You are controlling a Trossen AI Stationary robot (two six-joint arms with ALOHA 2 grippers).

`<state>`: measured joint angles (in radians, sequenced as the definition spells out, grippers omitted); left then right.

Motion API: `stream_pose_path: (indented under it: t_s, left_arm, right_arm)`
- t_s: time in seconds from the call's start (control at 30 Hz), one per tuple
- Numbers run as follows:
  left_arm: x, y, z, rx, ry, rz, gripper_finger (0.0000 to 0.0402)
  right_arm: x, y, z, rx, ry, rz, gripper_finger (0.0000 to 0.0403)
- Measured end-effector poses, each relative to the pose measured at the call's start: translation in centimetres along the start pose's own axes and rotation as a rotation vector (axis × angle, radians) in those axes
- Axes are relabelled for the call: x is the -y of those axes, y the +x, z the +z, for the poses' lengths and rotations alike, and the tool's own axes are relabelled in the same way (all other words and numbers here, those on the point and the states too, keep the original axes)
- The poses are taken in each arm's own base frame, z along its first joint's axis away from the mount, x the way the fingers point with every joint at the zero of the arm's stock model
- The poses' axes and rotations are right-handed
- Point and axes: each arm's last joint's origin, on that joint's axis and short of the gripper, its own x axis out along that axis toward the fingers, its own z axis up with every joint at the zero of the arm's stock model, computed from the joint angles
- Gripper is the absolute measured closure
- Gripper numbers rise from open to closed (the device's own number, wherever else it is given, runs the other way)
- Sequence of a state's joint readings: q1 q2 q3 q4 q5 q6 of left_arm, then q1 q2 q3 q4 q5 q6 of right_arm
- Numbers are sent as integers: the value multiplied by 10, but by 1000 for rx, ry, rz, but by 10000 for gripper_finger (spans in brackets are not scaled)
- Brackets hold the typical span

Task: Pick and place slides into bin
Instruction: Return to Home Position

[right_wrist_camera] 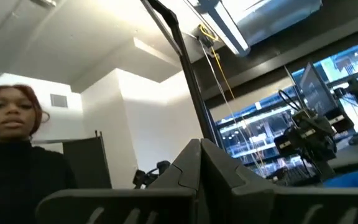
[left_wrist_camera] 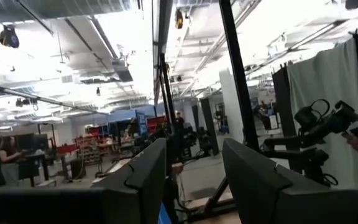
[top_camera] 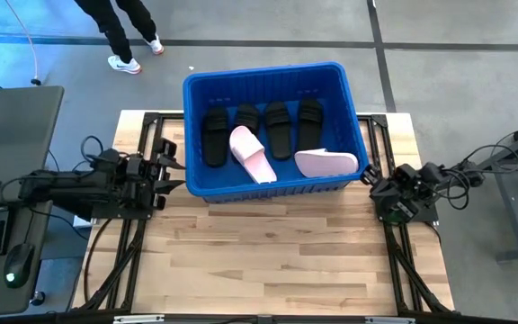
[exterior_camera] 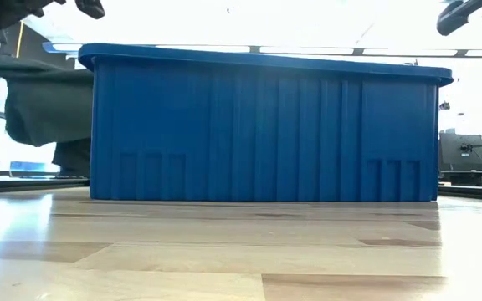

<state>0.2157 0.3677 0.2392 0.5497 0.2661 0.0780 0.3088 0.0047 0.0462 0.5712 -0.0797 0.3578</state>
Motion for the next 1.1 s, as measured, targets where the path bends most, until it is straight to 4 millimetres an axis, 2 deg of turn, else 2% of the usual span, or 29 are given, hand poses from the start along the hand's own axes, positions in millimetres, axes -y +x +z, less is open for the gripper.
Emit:
stream_pose_path:
  t_s: [0.23,0.57,0.73,0.9,1.1]
  left_arm:
    - [2,-5,-11,33,2,1,252]
    - [6,-11,-28,5,-6,-30,252]
    - [9,-16,-35,42,7,-61,252]
    - [12,-23,-50,30,-1,-51,252]
    - [11,-23,-48,41,7,-46,252]
  right_arm:
    - [3,-3,-6,31,-46,-14,402]
    - [5,-3,-12,-32,-42,-41,402]
    - [7,-3,-12,-17,-43,-104,402]
    - [9,-4,-12,-6,-45,-162,402]
    - [10,-4,-14,-21,-45,-173,402]
